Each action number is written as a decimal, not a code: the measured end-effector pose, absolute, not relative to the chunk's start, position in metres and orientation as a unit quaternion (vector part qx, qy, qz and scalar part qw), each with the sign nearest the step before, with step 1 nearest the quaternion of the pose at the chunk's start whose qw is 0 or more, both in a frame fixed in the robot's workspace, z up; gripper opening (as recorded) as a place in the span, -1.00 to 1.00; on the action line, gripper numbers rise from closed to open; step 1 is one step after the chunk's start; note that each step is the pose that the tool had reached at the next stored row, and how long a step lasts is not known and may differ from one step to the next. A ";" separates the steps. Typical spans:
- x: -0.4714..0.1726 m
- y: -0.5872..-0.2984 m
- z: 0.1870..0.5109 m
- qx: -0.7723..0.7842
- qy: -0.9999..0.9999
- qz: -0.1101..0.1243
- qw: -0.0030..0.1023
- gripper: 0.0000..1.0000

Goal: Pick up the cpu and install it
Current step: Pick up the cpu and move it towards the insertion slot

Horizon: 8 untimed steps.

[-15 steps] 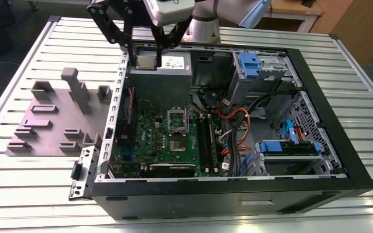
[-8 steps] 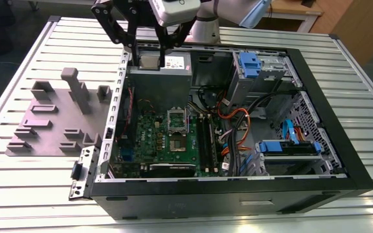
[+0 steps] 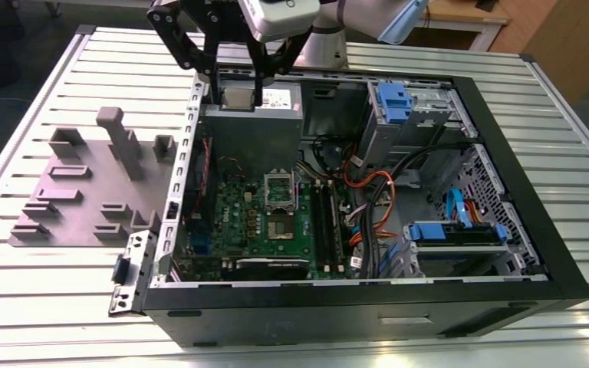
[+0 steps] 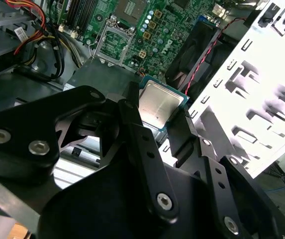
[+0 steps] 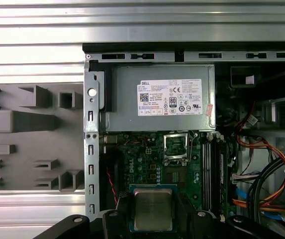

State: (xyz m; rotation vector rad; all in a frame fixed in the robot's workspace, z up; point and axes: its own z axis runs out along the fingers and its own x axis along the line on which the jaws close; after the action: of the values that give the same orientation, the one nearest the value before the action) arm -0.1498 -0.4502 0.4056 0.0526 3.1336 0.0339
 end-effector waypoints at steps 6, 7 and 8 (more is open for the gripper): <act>-0.148 -0.450 0.406 0.017 1.000 0.011 0.004 -0.06; -0.148 -0.450 0.406 0.017 1.000 0.011 0.004 -0.06; -0.147 -0.450 0.406 0.017 1.000 0.011 0.004 -0.06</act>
State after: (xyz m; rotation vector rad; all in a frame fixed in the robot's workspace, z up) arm -0.1470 -0.4502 0.4055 0.0526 3.1336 0.0340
